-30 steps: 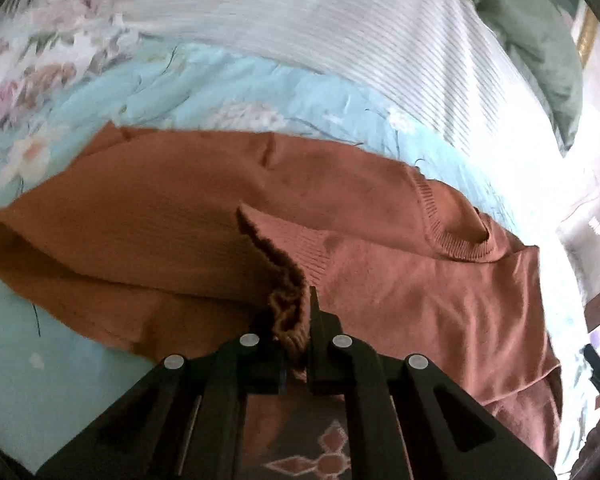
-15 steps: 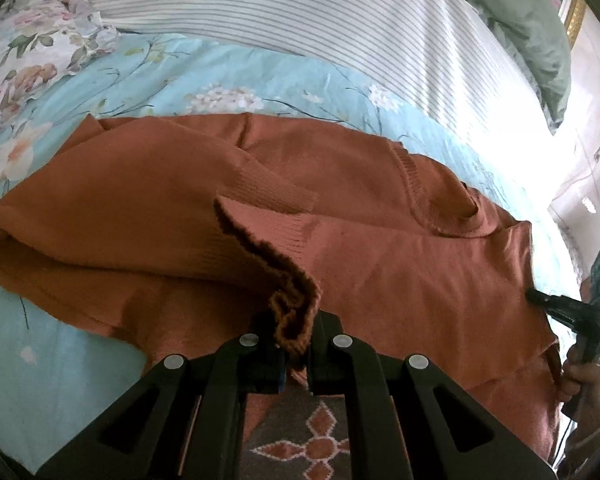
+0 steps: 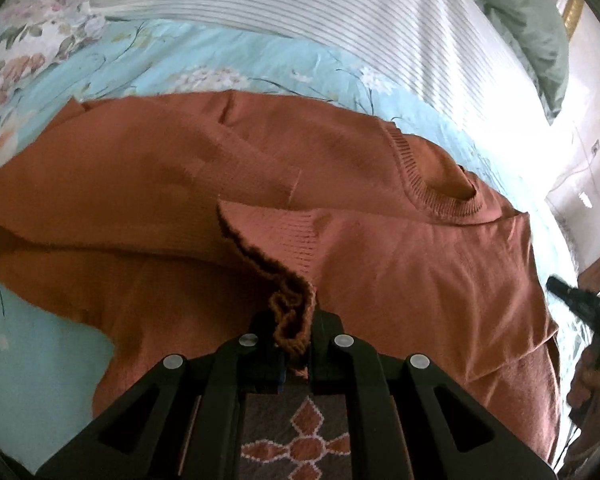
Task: Fold small clothes
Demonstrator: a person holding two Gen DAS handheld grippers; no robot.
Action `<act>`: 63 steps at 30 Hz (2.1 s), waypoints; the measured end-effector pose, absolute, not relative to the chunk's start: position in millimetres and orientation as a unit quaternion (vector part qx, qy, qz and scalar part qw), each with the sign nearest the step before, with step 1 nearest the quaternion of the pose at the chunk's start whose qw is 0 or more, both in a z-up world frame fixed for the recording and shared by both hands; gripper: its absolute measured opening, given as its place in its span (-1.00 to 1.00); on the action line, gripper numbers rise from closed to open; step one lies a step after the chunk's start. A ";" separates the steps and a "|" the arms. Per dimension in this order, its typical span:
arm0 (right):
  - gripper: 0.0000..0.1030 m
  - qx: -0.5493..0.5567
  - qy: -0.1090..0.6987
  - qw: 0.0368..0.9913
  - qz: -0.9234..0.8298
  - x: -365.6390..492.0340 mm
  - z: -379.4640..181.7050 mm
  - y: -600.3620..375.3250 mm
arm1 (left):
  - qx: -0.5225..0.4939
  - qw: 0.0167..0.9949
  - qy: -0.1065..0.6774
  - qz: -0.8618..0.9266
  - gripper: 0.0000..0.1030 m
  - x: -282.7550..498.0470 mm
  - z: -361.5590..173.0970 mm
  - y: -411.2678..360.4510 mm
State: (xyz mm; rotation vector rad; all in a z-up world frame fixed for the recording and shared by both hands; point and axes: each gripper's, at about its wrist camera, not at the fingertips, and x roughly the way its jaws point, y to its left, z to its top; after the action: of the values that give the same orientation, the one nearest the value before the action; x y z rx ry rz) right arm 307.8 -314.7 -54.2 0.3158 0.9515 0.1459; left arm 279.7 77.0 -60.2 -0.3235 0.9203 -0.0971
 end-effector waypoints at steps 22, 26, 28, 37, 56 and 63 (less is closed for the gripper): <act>0.15 0.224 0.458 0.844 0.169 244.8 -60.9 -250.8 | 0.112 0.888 0.445 -0.018 -0.12 281.0 -38.6 97.7; 0.16 0.237 0.464 0.838 0.162 247.2 -64.8 -250.0 | 0.161 0.875 0.456 -0.014 -0.07 296.1 -55.7 98.6; 0.16 0.239 0.466 0.837 0.161 254.8 -67.4 -249.1 | 0.160 0.877 0.453 -0.012 -0.07 303.3 -57.0 100.3; 0.16 0.239 0.464 0.835 0.174 257.5 -67.0 -241.8 | -0.079 0.911 0.405 -0.011 -0.93 312.1 -22.1 153.3; 0.16 0.295 0.390 0.866 0.107 202.6 -39.5 -319.5 | -0.123 0.899 0.372 -0.196 -0.94 272.2 1.0 -68.1; 0.16 0.305 0.393 0.862 0.100 204.0 -44.6 -326.9 | -0.098 0.874 0.436 -0.193 -0.85 285.0 -49.6 -103.6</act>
State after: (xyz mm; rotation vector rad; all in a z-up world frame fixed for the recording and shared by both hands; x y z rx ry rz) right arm 204.0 -326.9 -44.6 0.6407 0.8243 0.2094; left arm 285.0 -103.6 -49.6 -0.2050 0.9101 -0.4029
